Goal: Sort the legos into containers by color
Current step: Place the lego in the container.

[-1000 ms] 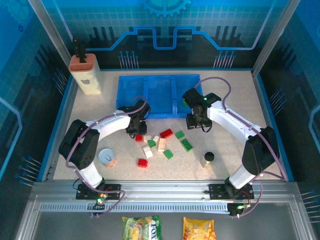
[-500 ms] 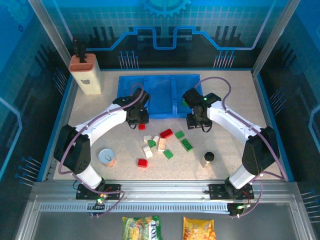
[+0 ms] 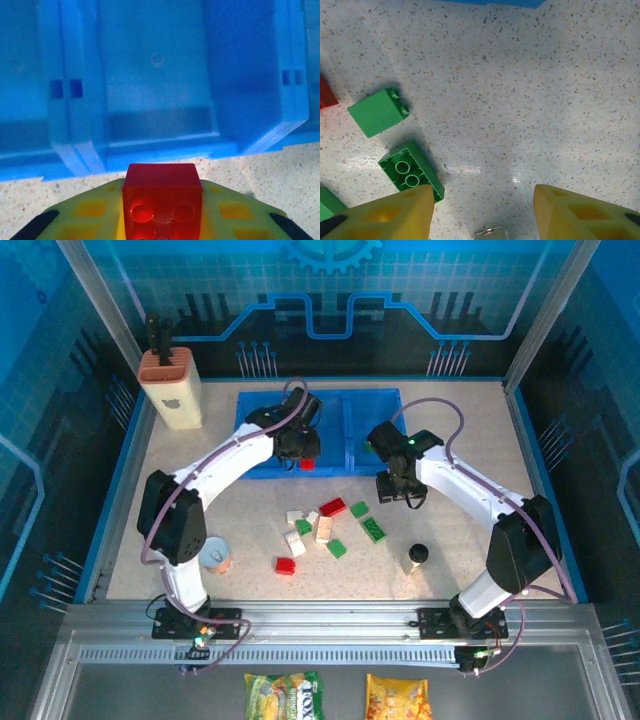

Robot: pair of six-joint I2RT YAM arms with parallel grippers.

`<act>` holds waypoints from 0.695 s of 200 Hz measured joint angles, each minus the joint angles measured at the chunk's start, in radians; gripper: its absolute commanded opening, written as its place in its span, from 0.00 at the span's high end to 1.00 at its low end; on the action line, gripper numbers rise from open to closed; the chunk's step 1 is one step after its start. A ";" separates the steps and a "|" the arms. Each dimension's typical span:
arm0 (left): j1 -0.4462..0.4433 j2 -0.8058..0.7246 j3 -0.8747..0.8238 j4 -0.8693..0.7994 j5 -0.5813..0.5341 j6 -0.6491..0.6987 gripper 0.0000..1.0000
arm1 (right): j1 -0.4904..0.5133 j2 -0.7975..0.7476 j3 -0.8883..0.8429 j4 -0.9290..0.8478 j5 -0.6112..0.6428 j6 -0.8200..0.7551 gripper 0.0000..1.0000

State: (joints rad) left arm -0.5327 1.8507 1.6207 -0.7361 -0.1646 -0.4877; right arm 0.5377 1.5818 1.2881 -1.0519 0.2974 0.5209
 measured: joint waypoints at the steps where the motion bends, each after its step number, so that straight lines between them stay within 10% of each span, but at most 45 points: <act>1: 0.000 0.002 0.002 0.000 0.000 0.000 0.72 | 0.000 0.000 0.000 0.000 0.000 0.000 0.44; 139: 0.026 0.462 0.492 -0.022 -0.090 0.045 0.72 | 0.000 0.000 -0.030 -0.027 0.036 0.003 0.44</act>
State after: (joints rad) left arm -0.5068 2.3123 2.1128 -0.7578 -0.2543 -0.4423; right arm 0.5377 1.5818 1.2579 -1.0786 0.3336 0.5240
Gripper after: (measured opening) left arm 0.314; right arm 0.564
